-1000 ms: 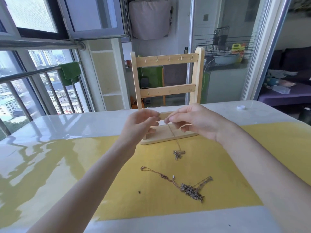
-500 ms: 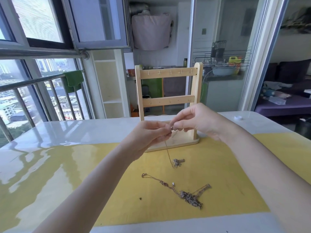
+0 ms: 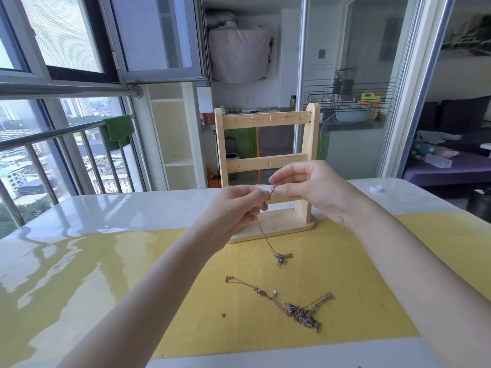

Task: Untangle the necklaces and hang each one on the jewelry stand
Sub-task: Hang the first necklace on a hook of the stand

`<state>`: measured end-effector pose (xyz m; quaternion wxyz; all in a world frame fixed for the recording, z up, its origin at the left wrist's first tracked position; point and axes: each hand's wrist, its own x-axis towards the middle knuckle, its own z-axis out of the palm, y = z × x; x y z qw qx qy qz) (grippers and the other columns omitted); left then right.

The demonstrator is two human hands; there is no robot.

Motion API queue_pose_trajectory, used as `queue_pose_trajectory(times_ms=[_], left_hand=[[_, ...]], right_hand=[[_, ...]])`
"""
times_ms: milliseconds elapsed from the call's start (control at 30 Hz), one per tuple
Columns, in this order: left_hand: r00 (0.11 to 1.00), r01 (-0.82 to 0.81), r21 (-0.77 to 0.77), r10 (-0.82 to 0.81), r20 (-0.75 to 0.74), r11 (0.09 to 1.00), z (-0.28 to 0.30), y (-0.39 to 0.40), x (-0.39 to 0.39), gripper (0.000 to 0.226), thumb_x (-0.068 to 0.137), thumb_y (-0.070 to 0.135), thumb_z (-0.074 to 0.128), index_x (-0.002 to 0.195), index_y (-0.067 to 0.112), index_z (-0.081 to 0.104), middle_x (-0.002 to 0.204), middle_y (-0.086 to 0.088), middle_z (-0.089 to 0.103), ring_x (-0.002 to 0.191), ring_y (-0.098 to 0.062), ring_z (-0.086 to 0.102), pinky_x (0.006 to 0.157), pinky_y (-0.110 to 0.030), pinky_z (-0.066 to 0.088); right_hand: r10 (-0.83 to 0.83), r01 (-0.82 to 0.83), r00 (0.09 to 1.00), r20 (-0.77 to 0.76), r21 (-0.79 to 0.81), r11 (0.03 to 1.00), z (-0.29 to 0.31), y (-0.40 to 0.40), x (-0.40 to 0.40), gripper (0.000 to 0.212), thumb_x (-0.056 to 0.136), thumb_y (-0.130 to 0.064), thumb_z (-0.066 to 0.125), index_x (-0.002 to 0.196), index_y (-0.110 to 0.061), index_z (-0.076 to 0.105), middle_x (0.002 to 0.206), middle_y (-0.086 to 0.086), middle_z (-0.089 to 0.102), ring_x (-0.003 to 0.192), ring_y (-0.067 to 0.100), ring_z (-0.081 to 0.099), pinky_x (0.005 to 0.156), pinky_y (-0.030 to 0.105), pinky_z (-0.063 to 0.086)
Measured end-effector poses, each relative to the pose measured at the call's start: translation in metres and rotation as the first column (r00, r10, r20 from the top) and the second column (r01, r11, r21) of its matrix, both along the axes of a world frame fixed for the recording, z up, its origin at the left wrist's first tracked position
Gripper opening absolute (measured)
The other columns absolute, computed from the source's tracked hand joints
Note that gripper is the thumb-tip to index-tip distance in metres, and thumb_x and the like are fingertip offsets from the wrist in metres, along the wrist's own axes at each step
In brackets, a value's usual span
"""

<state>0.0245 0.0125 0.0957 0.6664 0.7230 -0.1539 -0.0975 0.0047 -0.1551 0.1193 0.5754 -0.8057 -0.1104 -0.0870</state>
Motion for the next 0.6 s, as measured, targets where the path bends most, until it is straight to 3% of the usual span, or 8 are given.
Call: queue_pose_trajectory(times_ms=[133,233,333,467,600], left_hand=[[0.999,0.016,-0.021,-0.015,0.037,1.0,0.003,0.0,-0.003,0.013,0.092,0.019,0.059,0.093,0.007,0.065,0.063,0.003,0.062,0.052,-0.005,0.046,0.051,-0.014,0.041],[0.999,0.018,0.013,-0.018,0.043,1.0,0.006,-0.001,-0.004,0.011,0.092,0.024,0.059,0.091,0.014,0.064,0.079,0.002,0.071,0.067,-0.006,0.061,0.057,-0.017,0.046],[1.0,0.026,-0.002,-0.026,0.001,1.0,0.008,-0.001,-0.002,0.011,0.09,0.021,0.061,0.09,0.012,0.067,0.086,0.001,0.07,0.08,-0.006,0.062,0.061,-0.017,0.046],[0.998,0.027,-0.135,-0.035,-0.056,0.991,0.011,0.001,0.0,0.008,0.089,0.012,0.062,0.084,0.007,0.067,0.078,-0.005,0.062,0.073,-0.01,0.059,0.067,-0.02,0.052],[0.999,0.022,-0.245,-0.033,-0.04,0.969,0.016,0.002,-0.001,0.007,0.09,0.007,0.059,0.086,0.006,0.065,0.079,-0.007,0.065,0.067,-0.01,0.065,0.066,-0.017,0.054]], right_hand=[[0.047,-0.044,0.998,-0.032,0.09,0.995,-0.001,-0.002,-0.002,0.016,0.08,-0.001,0.07,0.091,-0.013,0.07,0.082,0.001,0.072,0.083,0.011,0.067,0.078,0.022,0.056],[0.066,-0.063,0.998,-0.025,0.1,0.993,0.0,-0.002,-0.002,0.017,0.081,0.0,0.069,0.091,-0.014,0.069,0.08,0.0,0.072,0.082,0.011,0.067,0.078,0.023,0.056],[0.084,-0.084,0.996,-0.002,0.11,0.99,0.001,-0.001,-0.002,0.018,0.082,0.003,0.067,0.088,-0.014,0.07,0.083,0.002,0.071,0.085,0.015,0.067,0.082,0.027,0.056],[0.019,-0.02,1.0,0.018,0.108,0.994,0.0,0.0,0.001,0.02,0.084,0.005,0.064,0.085,-0.014,0.07,0.082,0.0,0.069,0.082,0.011,0.064,0.077,0.023,0.055],[0.036,-0.023,0.997,-0.072,0.169,0.985,0.0,-0.003,0.001,0.011,0.089,-0.014,0.062,0.087,-0.011,0.072,0.084,0.001,0.07,0.081,0.011,0.061,0.073,0.022,0.051]])
